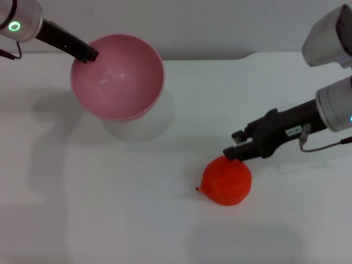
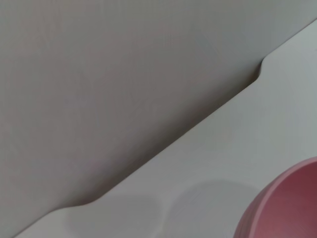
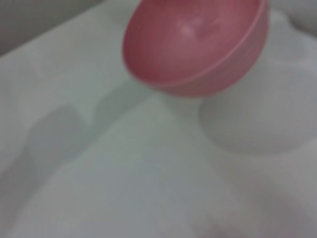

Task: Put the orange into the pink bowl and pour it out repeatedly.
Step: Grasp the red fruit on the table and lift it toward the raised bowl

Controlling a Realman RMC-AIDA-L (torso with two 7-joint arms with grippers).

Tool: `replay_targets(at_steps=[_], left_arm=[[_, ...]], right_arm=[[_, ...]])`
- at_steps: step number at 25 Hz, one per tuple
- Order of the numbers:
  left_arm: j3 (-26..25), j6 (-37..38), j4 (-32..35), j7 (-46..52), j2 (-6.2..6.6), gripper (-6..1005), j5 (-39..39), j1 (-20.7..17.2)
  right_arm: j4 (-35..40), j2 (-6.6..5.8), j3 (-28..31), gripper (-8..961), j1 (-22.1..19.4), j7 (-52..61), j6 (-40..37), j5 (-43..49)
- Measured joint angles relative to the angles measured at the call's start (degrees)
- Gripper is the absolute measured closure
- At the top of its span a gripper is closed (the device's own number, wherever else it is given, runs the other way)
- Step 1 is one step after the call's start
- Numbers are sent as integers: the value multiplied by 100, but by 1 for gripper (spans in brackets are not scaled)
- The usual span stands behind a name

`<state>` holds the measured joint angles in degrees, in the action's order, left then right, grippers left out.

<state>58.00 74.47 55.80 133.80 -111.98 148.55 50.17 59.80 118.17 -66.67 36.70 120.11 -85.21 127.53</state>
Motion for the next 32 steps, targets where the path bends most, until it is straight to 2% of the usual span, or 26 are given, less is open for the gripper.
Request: replay_targets(at_steps=[7, 14, 26, 32], left_arm=[[11, -1, 4, -26, -65, 954, -4, -61], [51, 0, -5, -34, -134, 954, -2, -79], [71, 33, -6, -38, -216, 954, 7, -85], [71, 25, -7, -38, -227, 954, 8, -93]], right_arm=[[-121, 13, -178, 463, 25, 134, -128, 218], [-695, 13, -298, 464, 90, 134, 243, 398], [-1120, 58, -489, 465, 146, 104, 724, 369], [-1096, 65, -487, 566, 130, 91, 827, 361]])
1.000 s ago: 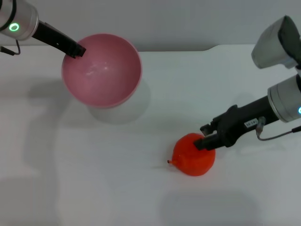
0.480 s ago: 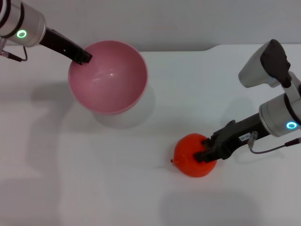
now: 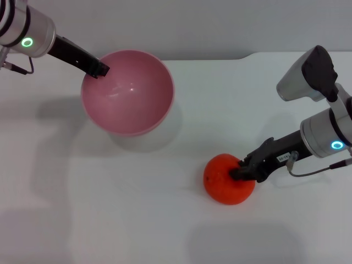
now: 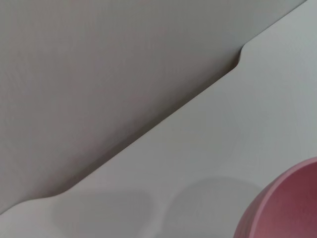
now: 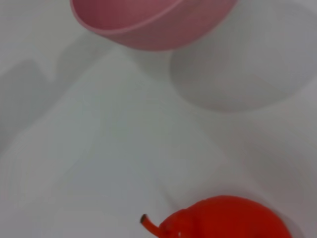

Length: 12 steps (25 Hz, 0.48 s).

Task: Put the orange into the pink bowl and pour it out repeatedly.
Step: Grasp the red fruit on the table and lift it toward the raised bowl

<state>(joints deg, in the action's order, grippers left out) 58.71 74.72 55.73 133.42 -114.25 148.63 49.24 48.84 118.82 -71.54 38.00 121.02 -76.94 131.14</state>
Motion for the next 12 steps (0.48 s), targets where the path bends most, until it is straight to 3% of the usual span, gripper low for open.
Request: replay_targets(at_steps=[5, 7, 12], left_arm=[[0, -13, 12, 0, -1, 954, 0, -2], [0, -18, 13, 1, -1, 954, -1, -2], [-1, -22, 16, -3, 0, 954, -2, -1]], right_arm=[[18, 1, 50, 650, 13, -1, 19, -2], [89, 1, 119, 859, -21, 3, 85, -2], [814, -3, 606, 896, -352, 50, 196, -44]])
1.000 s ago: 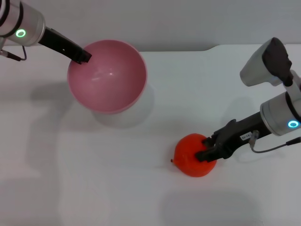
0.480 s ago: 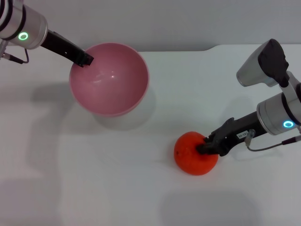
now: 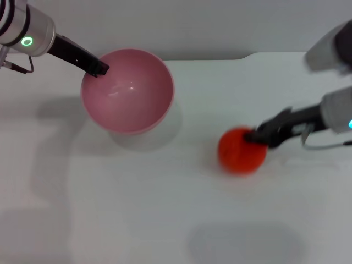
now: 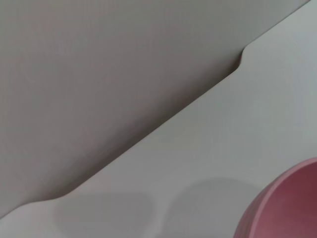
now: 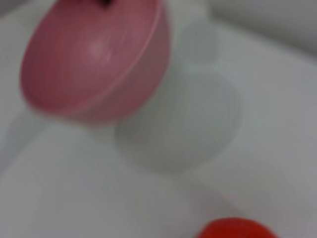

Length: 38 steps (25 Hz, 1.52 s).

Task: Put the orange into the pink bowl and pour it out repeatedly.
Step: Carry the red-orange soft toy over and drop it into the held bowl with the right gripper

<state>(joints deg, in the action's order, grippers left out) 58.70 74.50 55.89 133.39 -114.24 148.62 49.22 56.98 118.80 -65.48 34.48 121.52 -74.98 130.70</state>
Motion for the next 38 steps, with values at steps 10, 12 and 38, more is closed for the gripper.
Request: replay_targets(at_steps=[10, 12, 38], left_arm=[[1, 7, 2, -23, -117, 955, -4, -6], [55, 25, 2, -32, -228, 954, -5, -27], [830, 1, -49, 46, -369, 954, -673, 229]], right_arm=[[2003, 61, 821, 888, -632, -226, -34, -1425], [2184, 59, 818, 885, -633, -354, -94, -1712], [1529, 42, -918, 842, -323, -860, 506, -2207]])
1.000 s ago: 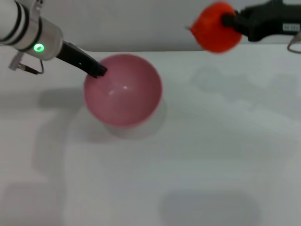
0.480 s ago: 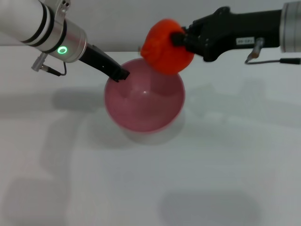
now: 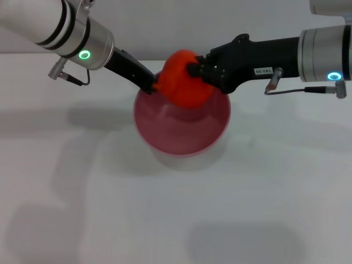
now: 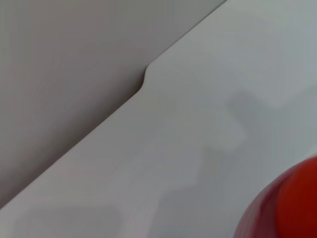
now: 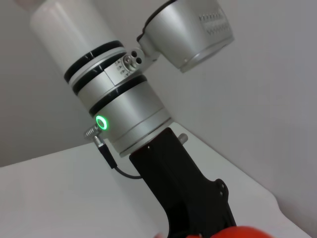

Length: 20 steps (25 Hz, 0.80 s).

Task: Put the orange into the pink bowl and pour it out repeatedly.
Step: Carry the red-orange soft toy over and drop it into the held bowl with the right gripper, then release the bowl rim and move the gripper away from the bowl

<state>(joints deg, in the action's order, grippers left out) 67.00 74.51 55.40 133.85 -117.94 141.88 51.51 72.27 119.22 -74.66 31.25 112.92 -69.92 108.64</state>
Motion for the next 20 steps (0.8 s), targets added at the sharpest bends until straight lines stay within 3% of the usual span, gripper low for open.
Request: replay_targets(at_steps=[3, 10, 13, 16, 20], left_arm=[[38, 11, 3, 1, 0, 954, -22, 16], [66, -25, -12, 1, 0, 954, -25, 31], [67, -27, -17, 6, 0, 954, 1, 20], [67, -20, -58, 19, 16, 954, 53, -12], [67, -18, -116, 82, 31, 954, 221, -49]], right_arm=[[-10, -2, -46, 837, 1, -33, 121, -2], [29, -1, 21, 693, -47, -83, 191, -12], [34, -3, 349, 631, -124, -85, 245, -205], [-93, -35, 881, 531, -338, -422, 174, -992], [-518, -43, 1423, 372, -981, -2424, -190, -3046]])
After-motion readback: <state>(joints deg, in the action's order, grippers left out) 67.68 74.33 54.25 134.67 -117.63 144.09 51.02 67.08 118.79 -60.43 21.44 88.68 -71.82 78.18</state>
